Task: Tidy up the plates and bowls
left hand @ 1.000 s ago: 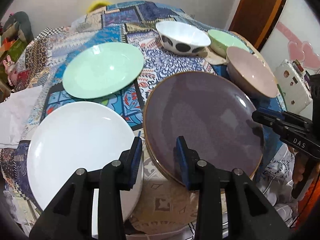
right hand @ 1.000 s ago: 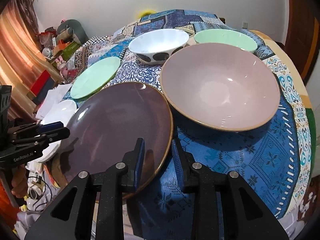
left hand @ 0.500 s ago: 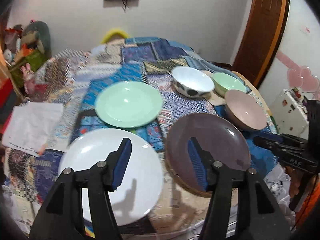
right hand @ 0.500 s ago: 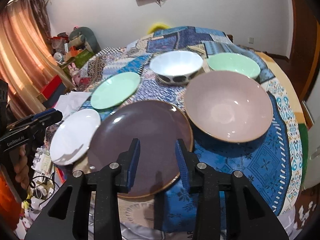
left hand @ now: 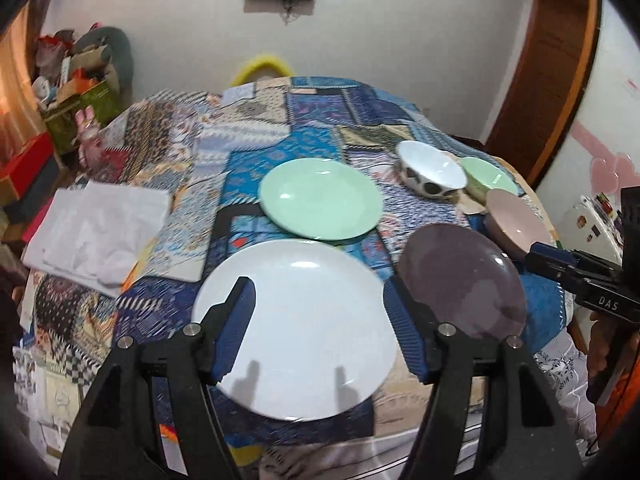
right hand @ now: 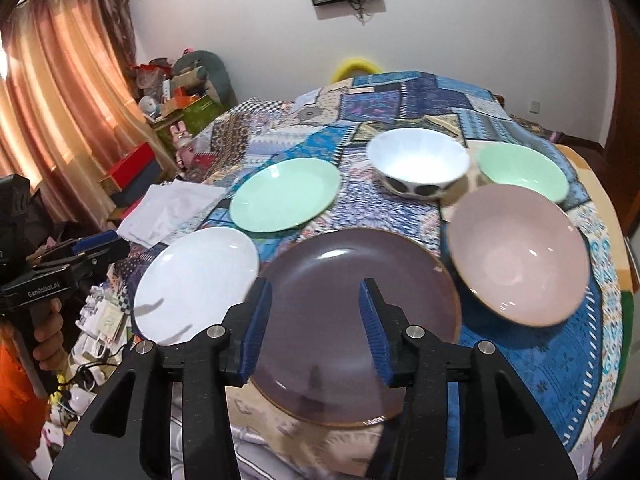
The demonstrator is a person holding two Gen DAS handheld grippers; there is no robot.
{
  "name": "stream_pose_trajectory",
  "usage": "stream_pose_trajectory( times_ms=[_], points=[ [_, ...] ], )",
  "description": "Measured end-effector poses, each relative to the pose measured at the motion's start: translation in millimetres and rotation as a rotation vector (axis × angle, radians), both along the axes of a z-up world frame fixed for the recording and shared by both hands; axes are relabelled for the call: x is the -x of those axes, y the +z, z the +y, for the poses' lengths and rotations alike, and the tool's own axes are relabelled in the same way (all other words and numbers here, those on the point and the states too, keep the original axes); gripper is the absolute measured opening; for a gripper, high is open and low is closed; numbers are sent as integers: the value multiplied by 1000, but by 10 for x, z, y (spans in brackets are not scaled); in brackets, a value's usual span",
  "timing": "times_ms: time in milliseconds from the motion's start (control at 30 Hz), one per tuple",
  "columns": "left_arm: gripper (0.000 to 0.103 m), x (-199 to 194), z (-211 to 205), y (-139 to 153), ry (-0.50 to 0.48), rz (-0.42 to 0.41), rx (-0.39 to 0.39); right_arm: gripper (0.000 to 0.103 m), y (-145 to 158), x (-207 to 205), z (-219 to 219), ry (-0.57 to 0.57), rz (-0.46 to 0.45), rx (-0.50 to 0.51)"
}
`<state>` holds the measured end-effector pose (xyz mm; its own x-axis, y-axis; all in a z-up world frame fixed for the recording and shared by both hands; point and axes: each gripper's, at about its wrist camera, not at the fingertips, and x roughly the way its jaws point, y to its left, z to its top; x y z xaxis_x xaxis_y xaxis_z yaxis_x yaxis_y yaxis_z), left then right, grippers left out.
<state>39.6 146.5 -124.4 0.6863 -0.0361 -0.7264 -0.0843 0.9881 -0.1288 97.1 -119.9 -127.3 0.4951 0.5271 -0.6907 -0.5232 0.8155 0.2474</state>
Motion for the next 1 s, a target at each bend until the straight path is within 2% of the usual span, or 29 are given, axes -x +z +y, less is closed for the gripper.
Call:
stream_pose_trajectory(
  times_ms=[200, 500, 600, 767, 1000],
  points=[
    [66, 125, 322, -170, 50, 22, -12, 43, -56, -73, 349, 67, 12, 36],
    [64, 178, 653, -590, 87, 111, 60, 43, -199, -233, 932, 183, 43, 133],
    [63, 172, 712, -715, 101, 149, 80, 50, -293, -305, 1110, 216, 60, 173],
    [46, 177, 746, -876, 126, 199, 86, 50, -439, -427, 1315, 271, 84, 235],
    [37, 191, 760, -987, 123, 220, 142, 50, -624, -631, 1522, 338, 173, 285]
  ],
)
